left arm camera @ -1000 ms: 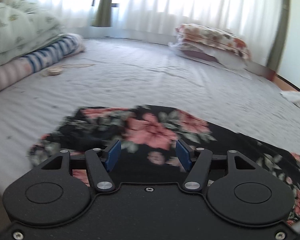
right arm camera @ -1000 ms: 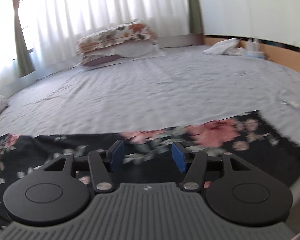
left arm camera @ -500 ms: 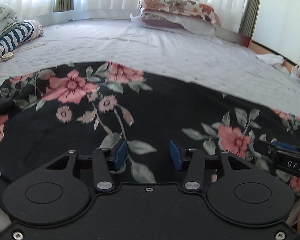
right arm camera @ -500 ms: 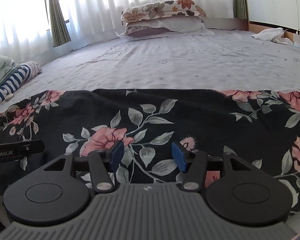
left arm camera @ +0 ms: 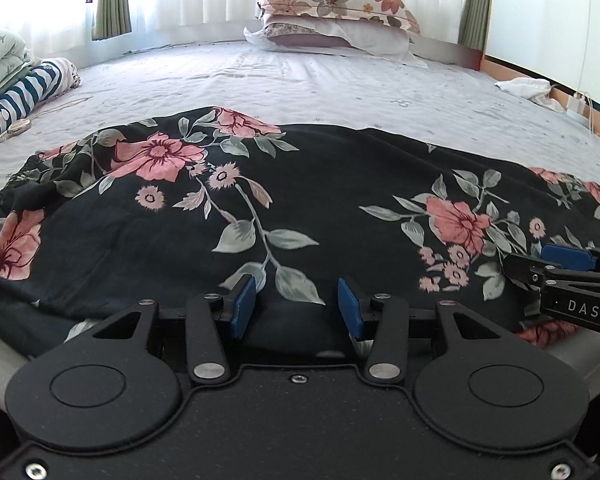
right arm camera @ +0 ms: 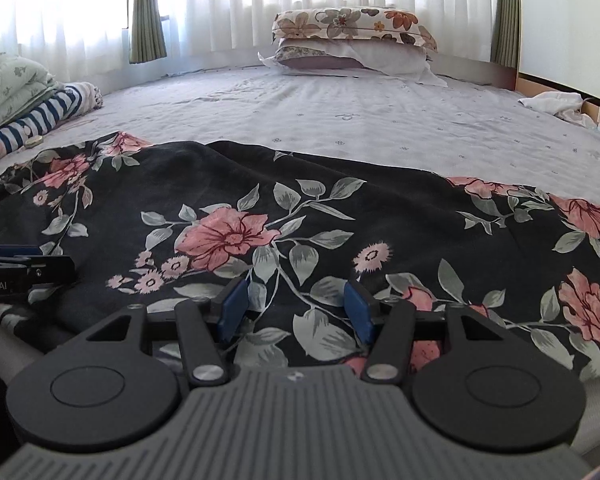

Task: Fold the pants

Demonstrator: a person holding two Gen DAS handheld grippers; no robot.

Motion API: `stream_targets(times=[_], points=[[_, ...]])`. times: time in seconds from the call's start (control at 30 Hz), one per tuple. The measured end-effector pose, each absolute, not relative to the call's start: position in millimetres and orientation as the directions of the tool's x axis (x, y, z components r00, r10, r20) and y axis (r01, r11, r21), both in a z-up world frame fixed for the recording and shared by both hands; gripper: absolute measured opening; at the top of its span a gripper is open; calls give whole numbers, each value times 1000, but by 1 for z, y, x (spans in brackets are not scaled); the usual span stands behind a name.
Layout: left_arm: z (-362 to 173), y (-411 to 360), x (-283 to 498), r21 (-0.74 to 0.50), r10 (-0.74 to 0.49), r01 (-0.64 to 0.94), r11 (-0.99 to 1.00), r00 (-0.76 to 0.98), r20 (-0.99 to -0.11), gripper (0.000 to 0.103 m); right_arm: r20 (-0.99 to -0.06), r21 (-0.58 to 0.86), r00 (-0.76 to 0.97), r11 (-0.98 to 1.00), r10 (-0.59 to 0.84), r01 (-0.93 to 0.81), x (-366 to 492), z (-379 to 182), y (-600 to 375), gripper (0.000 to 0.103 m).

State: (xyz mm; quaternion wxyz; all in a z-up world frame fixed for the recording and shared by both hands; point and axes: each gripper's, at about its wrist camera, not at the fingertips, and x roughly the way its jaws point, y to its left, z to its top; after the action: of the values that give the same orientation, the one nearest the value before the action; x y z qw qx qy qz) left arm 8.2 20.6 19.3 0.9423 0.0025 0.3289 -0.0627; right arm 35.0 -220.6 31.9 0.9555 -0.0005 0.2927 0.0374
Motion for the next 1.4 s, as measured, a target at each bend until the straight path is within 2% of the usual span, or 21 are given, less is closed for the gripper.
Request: stream_targets(times=[0.2,0.33,0.57,0.67,0.73,0.9,1.03,1.1,1.13,1.17,1.2,1.4], points=[[27,28,-10,-73,-145,129,989,764,-628,44,-564,2,823,997,62,-74,18,37,-218,69],[34,32,-26,-117,-195,157,981,759,-621,44,-550,-1,828,991,113,-136,1,42,-208,71],[35,28,-39,-78,-177,166,983,745,-644,44,-537,-25,825,975,174,-222,-13,43,-179,71],[34,32,-41,-96,-182,158,983,740,-647,44,-540,-25,819,969,195,-247,-15,41,-172,72],[35,39,-40,-151,-210,146,978,734,-646,44,-541,-33,816,965,202,-261,-18,41,-168,72],[35,65,-30,-377,-316,83,923,722,-615,44,-539,-40,815,960,212,-276,-22,40,-162,73],[31,72,-20,-427,-296,24,904,755,-585,49,-529,-39,820,960,217,-278,-19,40,-157,73],[29,71,-15,-429,-282,5,903,760,-586,45,-518,-53,827,958,216,-283,-19,41,-152,73],[29,70,-13,-427,-273,-2,904,765,-583,36,-514,-61,830,956,217,-287,-19,40,-149,73],[29,70,-13,-420,-266,-3,908,770,-580,14,-510,-67,832,954,219,-292,-19,40,-146,73],[30,68,-12,-411,-262,0,912,769,-582,7,-507,-70,833,952,223,-298,-19,40,-143,73],[38,66,-15,-409,-268,20,912,784,-560,2,-485,-107,846,944,224,-311,-17,37,-128,75]])
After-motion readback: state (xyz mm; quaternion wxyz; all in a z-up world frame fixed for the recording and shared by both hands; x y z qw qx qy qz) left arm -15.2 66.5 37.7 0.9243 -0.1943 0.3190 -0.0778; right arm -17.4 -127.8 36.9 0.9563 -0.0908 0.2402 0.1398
